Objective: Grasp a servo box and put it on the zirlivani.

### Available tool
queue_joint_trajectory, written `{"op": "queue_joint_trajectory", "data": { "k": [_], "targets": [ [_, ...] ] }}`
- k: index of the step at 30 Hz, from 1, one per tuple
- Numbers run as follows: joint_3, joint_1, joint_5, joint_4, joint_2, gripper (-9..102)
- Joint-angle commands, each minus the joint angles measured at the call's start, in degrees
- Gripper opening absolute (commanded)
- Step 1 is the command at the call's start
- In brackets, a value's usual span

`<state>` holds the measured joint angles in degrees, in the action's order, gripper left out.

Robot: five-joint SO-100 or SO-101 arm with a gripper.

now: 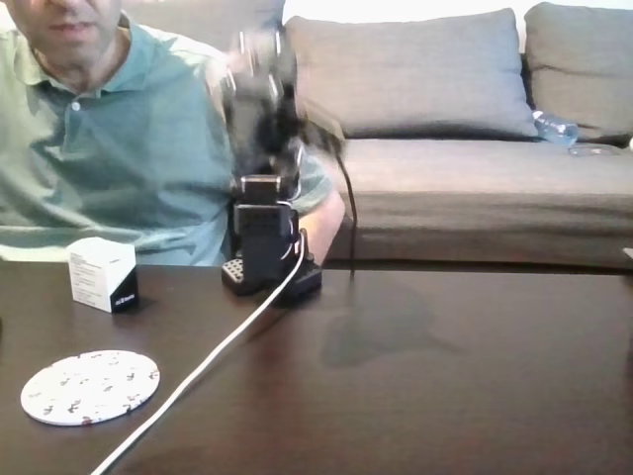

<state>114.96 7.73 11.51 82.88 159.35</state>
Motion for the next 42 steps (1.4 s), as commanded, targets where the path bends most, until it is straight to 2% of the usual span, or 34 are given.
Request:
{"op": "queue_joint_trajectory", "data": {
  "k": [1, 3, 6, 10, 13, 16, 20, 23, 31, 38, 42],
  "targets": [
    [-24.2, 8.4, 0.3, 13.3, -17.9, 13],
    [-34.2, 15.6, 1.3, 20.3, -23.6, 23],
    [-42.1, 27.2, 4.3, 20.8, -25.0, 30],
    [-40.3, 39.4, 12.1, 20.8, -22.4, 31],
    [-30.1, 45.5, 18.9, 20.7, -20.7, 31],
    [-18.5, 49.5, 23.6, 19.3, -19.5, 31],
    [-6.0, 54.6, 25.1, 14.2, -17.1, 31],
    [-0.6, 58.5, 25.4, 13.5, -15.6, 31],
    [-2.3, 64.5, 27.3, 20.9, -15.8, 31],
    [-0.9, 70.9, 34.5, 20.0, -22.7, 31],
    [-0.9, 72.0, 34.3, 14.6, -31.4, 31]
  ]
}}
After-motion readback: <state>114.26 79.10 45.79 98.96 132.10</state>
